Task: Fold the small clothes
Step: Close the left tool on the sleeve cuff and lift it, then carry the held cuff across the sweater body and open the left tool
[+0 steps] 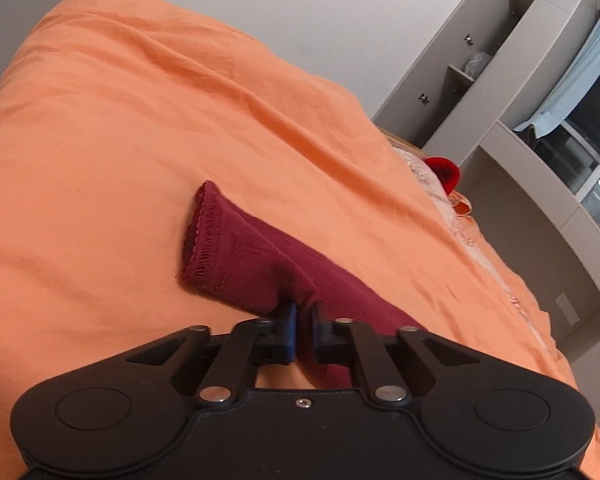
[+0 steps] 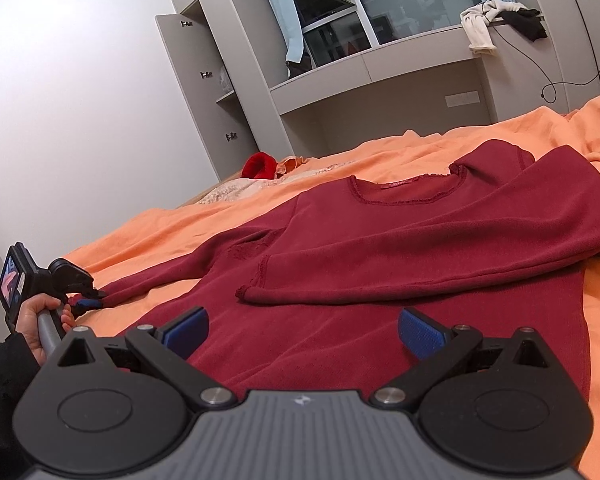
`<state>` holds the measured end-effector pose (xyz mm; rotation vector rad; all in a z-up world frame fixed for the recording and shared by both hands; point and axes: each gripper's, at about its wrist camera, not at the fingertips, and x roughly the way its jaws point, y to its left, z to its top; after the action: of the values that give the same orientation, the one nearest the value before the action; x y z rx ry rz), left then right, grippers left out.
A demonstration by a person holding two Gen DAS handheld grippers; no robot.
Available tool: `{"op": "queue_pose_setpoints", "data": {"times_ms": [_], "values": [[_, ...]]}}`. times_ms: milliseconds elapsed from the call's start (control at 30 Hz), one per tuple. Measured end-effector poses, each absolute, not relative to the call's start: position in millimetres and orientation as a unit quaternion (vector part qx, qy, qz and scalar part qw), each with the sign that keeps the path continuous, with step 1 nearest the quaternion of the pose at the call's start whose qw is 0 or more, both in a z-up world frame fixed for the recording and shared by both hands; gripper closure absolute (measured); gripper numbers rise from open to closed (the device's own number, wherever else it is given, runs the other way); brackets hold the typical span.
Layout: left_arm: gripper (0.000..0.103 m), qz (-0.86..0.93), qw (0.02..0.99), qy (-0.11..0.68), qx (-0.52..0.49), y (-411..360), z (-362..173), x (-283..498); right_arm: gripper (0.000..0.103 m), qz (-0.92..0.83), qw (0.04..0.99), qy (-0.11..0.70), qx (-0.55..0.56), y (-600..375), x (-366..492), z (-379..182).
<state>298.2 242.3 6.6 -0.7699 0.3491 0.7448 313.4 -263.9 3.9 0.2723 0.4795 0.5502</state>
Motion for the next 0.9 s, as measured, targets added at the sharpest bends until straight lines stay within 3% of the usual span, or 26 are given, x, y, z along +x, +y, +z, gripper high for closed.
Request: {"op": "queue_pose_setpoints", "data": {"times_ms": [300, 567, 733, 900], "values": [[0.100, 0.263, 0.942, 0.079, -0.191, 190, 70, 312, 0.000, 0.247, 0.944, 0.182, 0.124, -288, 311, 25], [0.099, 0.087, 0.996, 0.029, 0.020, 73, 128, 340, 0.000, 0.206, 0.951, 0.180, 0.142, -320, 316, 30], [0.099, -0.040, 0.993, 0.044, 0.103, -10, 122, 345, 0.000, 0.169, 0.960, 0.169, 0.142, -343, 314, 32], [0.099, -0.159, 0.964, 0.114, 0.179, -79, 74, 344, 0.000, 0.120, 0.971, 0.149, 0.143, -374, 310, 33]]}}
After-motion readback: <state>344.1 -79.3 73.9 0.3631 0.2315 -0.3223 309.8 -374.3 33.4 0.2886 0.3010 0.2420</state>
